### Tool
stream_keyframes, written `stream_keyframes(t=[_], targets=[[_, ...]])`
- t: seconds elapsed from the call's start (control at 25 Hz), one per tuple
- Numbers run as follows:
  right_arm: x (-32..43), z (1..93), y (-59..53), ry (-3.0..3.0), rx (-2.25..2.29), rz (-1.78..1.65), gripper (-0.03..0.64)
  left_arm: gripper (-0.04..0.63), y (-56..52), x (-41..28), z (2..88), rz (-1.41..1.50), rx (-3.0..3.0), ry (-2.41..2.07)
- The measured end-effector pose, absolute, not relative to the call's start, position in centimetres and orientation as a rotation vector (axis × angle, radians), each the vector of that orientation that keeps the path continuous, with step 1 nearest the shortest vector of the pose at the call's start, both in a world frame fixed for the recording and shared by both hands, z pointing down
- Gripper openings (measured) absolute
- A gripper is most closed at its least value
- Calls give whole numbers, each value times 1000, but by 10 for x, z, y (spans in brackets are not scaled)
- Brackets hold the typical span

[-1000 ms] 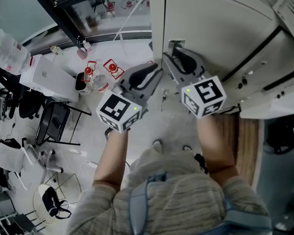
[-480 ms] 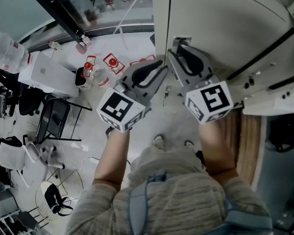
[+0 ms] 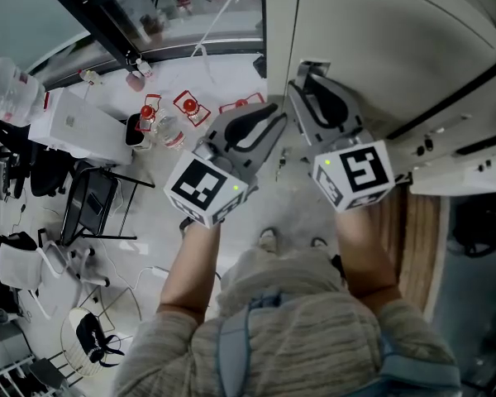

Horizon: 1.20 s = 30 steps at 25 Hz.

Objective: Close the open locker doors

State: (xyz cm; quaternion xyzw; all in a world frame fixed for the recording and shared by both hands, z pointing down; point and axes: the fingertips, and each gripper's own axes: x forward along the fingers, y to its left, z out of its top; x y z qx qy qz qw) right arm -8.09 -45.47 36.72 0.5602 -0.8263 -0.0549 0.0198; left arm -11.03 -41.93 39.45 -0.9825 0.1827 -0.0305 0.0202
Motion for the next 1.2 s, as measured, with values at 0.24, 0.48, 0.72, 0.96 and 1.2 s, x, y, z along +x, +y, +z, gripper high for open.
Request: stream_keyframes(t=[0.24, 0.48, 0.72, 0.96, 1.2], targets=[[-78, 370, -455, -2541, 1764, -182, 86, 49, -419, -110, 400, -108, -3056, 562], [-80, 368, -456, -2536, 1755, -186, 86, 49, -420, -108, 397, -100, -3048, 551], [-83, 367, -450, -2560, 1725, -206, 86, 49, -417, -108, 395, -93, -3053, 532], [-81, 372, -443, -2531, 1754, -181, 86, 49, -411, -110, 394, -107, -3048, 537], [-78, 377, -438, -2508, 1778, -122, 86, 48, -411, -109, 392, -104, -3042, 532]])
